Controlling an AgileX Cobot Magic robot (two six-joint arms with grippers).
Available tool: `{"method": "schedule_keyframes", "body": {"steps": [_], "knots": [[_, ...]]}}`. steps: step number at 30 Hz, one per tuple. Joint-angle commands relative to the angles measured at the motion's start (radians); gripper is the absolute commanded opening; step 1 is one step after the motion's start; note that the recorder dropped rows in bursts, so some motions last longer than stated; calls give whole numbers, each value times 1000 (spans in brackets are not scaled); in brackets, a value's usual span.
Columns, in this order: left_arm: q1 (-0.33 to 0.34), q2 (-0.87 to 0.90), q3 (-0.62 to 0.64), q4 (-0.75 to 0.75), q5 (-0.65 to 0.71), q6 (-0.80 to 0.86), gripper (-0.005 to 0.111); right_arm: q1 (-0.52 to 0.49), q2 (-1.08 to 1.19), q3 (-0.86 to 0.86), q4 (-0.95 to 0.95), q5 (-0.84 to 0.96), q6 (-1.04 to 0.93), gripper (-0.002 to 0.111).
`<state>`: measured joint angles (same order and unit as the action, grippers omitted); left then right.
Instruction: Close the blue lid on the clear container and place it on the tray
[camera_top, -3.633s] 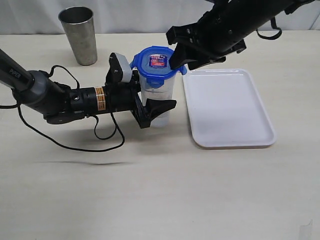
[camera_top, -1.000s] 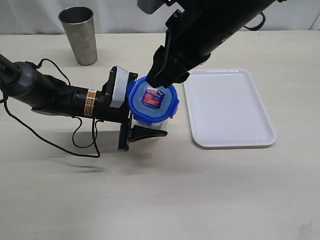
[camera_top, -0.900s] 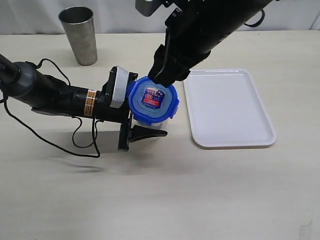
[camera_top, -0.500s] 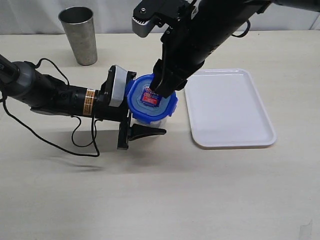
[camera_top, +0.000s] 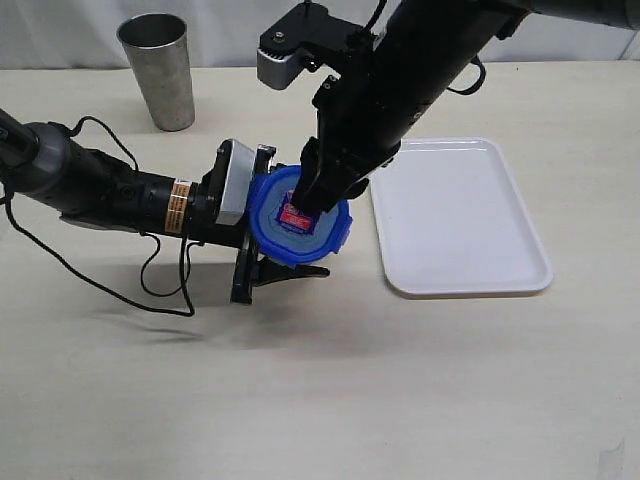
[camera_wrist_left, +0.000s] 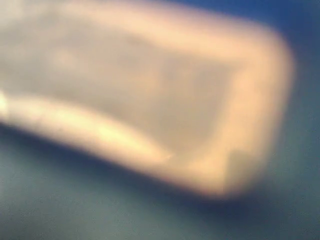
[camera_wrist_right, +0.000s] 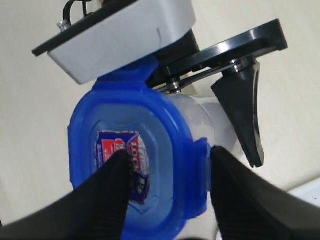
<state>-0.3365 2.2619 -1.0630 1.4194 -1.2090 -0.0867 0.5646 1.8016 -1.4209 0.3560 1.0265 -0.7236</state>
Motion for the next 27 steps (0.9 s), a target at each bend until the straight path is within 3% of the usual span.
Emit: {"method": "schedule_keyframes", "body": {"steps": [1, 7, 16, 20, 27], "knots": [[-2, -7, 2, -44, -12, -90, 0, 3, 46, 25, -131, -15, 12, 41], [12, -7, 2, -131, -12, -305, 0, -9, -11, 13, -227, -119, 150, 41], [12, -7, 2, -175, 6, -402, 0, -17, -108, 8, -222, -229, 408, 41], [12, -7, 2, -177, 4, -404, 0, -15, -123, 8, -115, -227, 375, 41], [12, -7, 2, -179, 3, -408, 0, 32, -106, 8, -62, -208, 339, 23]]}}
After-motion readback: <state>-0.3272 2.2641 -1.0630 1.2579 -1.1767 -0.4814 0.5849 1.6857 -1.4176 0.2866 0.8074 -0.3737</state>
